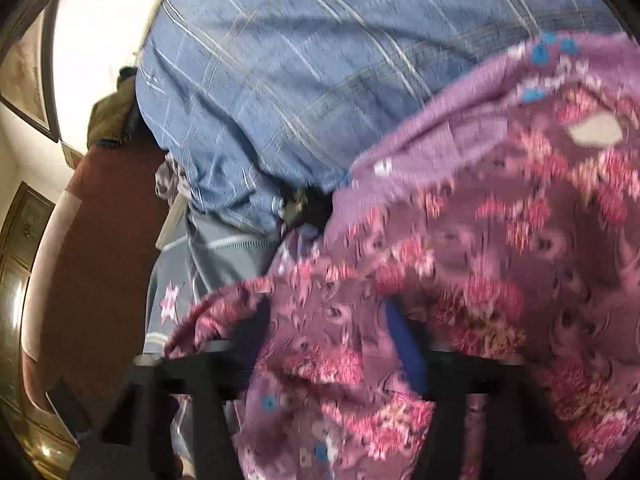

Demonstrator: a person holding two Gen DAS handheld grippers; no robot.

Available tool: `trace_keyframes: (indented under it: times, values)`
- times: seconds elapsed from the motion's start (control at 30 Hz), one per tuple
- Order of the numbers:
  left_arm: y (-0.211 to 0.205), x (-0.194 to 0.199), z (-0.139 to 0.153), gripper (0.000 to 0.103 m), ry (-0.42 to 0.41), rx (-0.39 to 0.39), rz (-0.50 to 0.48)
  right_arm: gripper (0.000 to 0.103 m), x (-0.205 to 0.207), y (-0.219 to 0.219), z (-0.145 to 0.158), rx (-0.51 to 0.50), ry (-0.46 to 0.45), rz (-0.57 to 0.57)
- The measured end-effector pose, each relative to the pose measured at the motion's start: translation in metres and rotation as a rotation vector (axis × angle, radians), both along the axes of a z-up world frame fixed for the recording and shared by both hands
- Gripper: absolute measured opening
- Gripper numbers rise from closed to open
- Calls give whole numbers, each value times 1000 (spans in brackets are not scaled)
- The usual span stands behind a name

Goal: Fold small clothes

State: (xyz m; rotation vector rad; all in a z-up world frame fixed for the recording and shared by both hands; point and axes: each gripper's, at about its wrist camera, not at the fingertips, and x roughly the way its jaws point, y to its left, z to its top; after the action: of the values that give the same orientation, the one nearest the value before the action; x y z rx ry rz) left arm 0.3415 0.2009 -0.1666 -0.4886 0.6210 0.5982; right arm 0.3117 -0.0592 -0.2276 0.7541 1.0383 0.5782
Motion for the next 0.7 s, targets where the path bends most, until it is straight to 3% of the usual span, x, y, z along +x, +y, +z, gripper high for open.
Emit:
trace_keyframes:
  times: [0.17, 0.37, 0.47, 0.6, 0.7]
  values:
    - [-5, 2, -1, 91, 11, 2, -19, 67, -18, -36, 12, -99, -84, -19]
    - [-11, 14, -10, 91, 70, -5, -44, 65, -33, -97, 21, -316, -152, -88]
    - [3, 14, -17, 91, 87, -49, 12, 63, -36, -130, 8, -370, -129, -146]
    - [30, 2, -23, 89, 66, -145, 127, 54, -26, -157, -43, -408, 40, -158]
    - [54, -16, -27, 87, 24, -219, 239, 53, -30, -152, -34, -455, -18, -135]
